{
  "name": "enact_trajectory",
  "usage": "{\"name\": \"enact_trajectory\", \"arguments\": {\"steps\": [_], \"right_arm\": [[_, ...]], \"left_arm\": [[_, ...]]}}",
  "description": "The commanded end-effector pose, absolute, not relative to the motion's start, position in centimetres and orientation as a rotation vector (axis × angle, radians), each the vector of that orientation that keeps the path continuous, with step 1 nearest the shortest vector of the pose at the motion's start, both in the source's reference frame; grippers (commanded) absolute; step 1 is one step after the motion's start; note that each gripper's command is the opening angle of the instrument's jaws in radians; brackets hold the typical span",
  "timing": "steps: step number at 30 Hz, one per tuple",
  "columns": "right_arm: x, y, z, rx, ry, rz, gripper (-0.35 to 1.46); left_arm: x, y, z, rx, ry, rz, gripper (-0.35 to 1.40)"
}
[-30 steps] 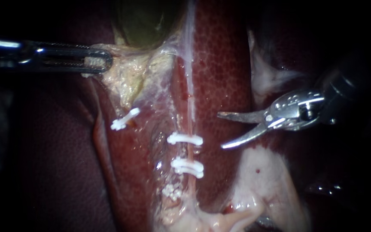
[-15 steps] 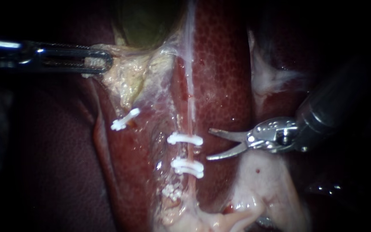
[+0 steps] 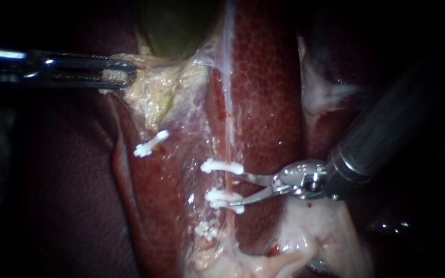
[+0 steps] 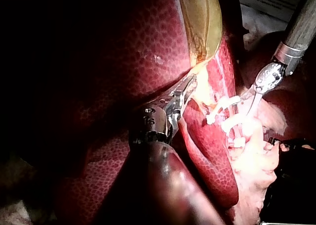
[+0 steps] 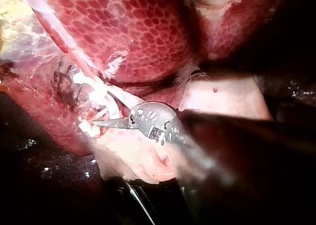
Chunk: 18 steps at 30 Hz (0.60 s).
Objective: Go to the cutting position right tube
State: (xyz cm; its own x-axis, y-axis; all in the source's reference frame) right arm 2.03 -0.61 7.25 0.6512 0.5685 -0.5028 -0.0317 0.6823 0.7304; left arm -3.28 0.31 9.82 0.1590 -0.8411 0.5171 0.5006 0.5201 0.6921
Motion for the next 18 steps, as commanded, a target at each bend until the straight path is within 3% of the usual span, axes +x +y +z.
{"name": "enact_trajectory", "arguments": {"steps": [1,18], "right_arm": [[2.04,-0.62,7.26,0.758,0.799,0.378,1.43],[2.25,-0.57,7.35,0.869,0.884,0.384,1.43]], "left_arm": [[-3.28,0.31,9.82,0.403,-1.016,-0.996,-0.35],[-3.29,0.3,9.82,0.402,-1.016,-0.997,-0.35]]}}
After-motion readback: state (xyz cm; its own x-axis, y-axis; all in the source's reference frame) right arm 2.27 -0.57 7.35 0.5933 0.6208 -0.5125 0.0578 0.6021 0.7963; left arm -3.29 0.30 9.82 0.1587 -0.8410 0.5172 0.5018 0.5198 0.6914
